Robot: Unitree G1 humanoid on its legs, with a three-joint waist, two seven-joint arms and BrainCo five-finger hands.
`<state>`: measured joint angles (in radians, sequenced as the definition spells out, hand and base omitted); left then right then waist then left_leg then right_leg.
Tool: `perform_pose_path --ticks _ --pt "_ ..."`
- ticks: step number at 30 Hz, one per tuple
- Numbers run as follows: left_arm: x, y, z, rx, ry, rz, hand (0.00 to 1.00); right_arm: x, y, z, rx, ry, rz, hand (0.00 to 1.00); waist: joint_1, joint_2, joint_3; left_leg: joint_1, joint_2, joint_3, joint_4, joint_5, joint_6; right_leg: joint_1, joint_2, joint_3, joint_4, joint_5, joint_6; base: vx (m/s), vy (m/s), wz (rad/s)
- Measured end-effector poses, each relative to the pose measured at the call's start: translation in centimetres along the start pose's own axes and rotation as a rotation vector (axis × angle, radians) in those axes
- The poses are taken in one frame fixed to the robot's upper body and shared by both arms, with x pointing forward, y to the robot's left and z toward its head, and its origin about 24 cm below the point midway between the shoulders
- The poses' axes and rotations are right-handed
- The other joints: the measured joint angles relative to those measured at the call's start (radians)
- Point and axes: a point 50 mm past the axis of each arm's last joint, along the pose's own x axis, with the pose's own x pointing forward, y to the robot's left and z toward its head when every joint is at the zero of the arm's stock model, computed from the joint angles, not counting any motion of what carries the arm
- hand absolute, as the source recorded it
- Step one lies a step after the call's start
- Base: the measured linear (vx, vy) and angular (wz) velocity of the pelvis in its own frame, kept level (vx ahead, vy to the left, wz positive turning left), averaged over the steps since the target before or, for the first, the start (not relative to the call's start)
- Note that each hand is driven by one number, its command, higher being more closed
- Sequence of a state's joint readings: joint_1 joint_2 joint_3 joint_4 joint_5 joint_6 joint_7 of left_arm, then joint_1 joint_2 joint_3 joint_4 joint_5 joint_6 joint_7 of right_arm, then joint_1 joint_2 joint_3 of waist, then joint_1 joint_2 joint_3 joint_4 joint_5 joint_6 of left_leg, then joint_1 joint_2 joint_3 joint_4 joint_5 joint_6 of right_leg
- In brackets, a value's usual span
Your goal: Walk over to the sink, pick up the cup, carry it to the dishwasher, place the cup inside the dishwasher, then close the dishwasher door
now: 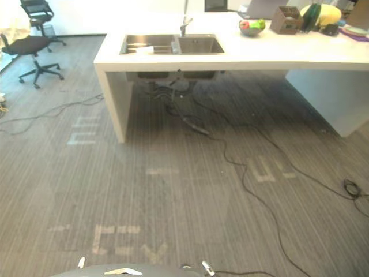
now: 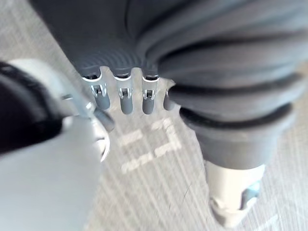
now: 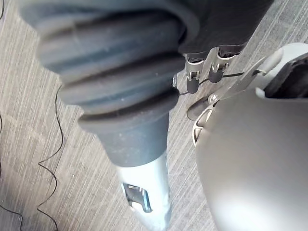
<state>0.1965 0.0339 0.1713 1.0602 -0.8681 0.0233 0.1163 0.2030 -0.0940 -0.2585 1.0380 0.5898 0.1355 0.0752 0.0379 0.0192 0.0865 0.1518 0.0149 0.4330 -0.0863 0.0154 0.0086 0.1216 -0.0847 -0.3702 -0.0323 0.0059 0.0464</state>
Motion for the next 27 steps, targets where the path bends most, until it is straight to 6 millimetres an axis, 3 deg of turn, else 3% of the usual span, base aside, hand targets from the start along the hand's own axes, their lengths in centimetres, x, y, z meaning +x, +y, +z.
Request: perform_pose_path --ticks 7,17,20,23,25,27 --pt "0.1 -0.3 0.7 0.17 -0.048 0.095 0.0 -0.1 -0.3 -0.8 0.011 0.066 0.004 0.0 -0.007 -0.005 -0.019 -0.002 -0.001 0.011 0.0 -0.006 0.009 0.0 0.002 0.006 -0.016 0.009 0.0 -0.02 0.021 -0.05" --pt "-0.2 1.7 -1.1 -0.032 0.245 0.207 0.0 -0.2 -1.1 -1.8 0.111 0.142 -0.042 0.0 -0.011 -0.01 -0.024 0.027 -0.005 0.033 0.001 -0.017 0.006 0.015 0.005 0.033 -0.019 0.026 -0.003 0.08 0.027 -0.08" --pt "-0.1 1.3 -1.1 -0.021 0.27 0.142 0.0 -0.2 -1.1 -1.5 0.117 0.132 -0.043 0.0 -0.024 -0.005 -0.021 0.026 -0.007 0.033 0.001 -0.034 0.001 -0.05 -0.022 0.032 0.12 -0.046 -0.001 0.05 0.041 -0.02" --pt "0.1 0.6 -0.4 0.069 0.267 0.038 0.0 0.0 -0.4 -0.6 0.111 0.099 -0.024 0.0 -0.038 -0.014 -0.007 0.033 -0.031 0.032 0.001 -0.052 0.016 -0.202 -0.113 0.031 0.481 -0.125 -0.003 0.03 0.045 0.02" --pt "0.3 -0.4 0.3 0.089 0.254 -0.034 0.0 0.3 0.3 0.2 0.109 0.077 -0.006 0.0 -0.051 -0.016 0.041 0.09 -0.048 0.022 0.001 -0.067 0.033 -0.307 -0.191 0.033 0.762 -0.12 -0.021 0.08 0.011 0.06" --pt "0.3 -0.6 0.5 0.129 0.245 -0.04 0.0 0.2 0.1 -0.1 0.109 0.085 -0.017 0.0 -0.067 -0.015 0.047 0.112 -0.034 -0.002 0.001 -0.078 0.03 -0.336 -0.188 0.024 0.771 -0.183 -0.003 0.13 -0.036 0.26"
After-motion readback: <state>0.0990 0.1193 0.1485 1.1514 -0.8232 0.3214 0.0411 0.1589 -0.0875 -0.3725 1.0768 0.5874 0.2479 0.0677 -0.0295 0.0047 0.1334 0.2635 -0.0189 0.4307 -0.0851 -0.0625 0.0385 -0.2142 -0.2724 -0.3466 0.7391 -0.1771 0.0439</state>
